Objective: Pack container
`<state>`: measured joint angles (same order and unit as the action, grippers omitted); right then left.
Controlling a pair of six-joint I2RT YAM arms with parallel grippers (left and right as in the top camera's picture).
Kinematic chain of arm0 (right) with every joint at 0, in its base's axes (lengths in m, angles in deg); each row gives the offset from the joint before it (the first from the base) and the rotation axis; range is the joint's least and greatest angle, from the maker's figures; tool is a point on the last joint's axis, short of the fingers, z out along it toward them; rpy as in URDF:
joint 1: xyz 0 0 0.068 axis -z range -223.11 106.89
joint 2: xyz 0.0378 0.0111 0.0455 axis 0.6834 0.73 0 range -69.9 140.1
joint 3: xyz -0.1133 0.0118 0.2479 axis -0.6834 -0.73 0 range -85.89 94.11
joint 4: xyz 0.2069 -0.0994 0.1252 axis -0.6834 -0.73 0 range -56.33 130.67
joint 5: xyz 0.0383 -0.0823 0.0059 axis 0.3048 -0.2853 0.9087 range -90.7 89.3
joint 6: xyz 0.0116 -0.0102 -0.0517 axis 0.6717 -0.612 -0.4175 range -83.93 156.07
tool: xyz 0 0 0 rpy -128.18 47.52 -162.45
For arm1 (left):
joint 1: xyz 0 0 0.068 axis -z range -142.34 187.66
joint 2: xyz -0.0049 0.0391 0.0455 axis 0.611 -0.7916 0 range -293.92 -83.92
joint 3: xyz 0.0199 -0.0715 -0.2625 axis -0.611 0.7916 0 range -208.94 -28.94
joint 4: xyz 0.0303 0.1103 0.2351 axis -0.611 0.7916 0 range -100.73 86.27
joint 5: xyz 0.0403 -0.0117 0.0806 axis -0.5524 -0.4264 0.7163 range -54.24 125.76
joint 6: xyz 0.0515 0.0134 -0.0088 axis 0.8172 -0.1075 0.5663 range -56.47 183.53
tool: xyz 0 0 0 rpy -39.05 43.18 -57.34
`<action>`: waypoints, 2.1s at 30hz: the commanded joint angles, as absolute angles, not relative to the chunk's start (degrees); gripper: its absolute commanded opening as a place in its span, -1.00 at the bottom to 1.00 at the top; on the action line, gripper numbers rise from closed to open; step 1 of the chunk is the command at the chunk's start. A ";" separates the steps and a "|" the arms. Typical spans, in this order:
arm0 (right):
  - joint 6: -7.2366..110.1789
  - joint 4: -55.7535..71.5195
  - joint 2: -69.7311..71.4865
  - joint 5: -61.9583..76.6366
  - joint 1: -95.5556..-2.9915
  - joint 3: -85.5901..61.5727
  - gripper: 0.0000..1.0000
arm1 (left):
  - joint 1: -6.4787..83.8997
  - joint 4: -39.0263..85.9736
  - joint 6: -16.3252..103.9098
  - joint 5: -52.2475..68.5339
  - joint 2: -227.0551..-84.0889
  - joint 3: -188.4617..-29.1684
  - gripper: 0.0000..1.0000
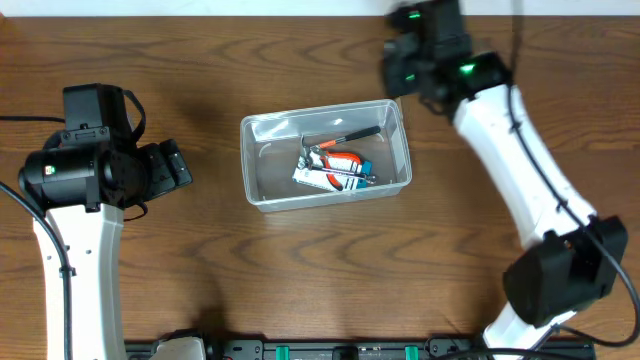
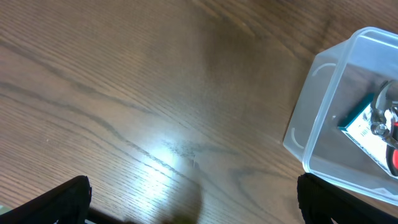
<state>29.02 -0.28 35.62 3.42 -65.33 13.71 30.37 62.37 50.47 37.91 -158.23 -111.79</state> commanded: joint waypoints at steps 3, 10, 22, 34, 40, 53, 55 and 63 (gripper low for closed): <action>-2.93 -1.02 36.84 5.36 -73.15 12.26 -0.98 | 30.18 62.52 51.43 38.83 -157.97 -111.57 0.96; -11.65 -7.41 42.15 13.25 -76.19 11.06 -0.97 | 30.18 62.52 51.43 38.83 -157.97 -111.57 0.96; -11.80 -12.32 48.86 14.06 -76.08 11.06 -0.21 | 30.18 62.52 51.43 38.83 -157.97 -111.57 0.96; -1.49 -4.59 40.38 9.97 -71.21 15.41 0.99 | 30.18 62.15 51.52 38.83 -157.97 -111.57 0.96; 11.78 10.56 34.88 6.59 -62.07 15.41 0.98 | 30.24 53.58 61.53 38.83 -157.97 -111.57 0.96; 24.32 11.41 30.40 3.46 -40.67 15.41 0.99 | 30.57 34.00 72.28 38.83 -160.48 -111.55 0.96; 24.26 8.16 28.30 5.32 -36.69 15.41 0.99 | 31.36 35.09 71.69 38.81 -158.86 -111.35 0.96; 26.38 2.98 15.18 9.45 -29.68 10.65 0.99 | 38.13 33.12 71.41 38.83 -144.13 -105.95 0.96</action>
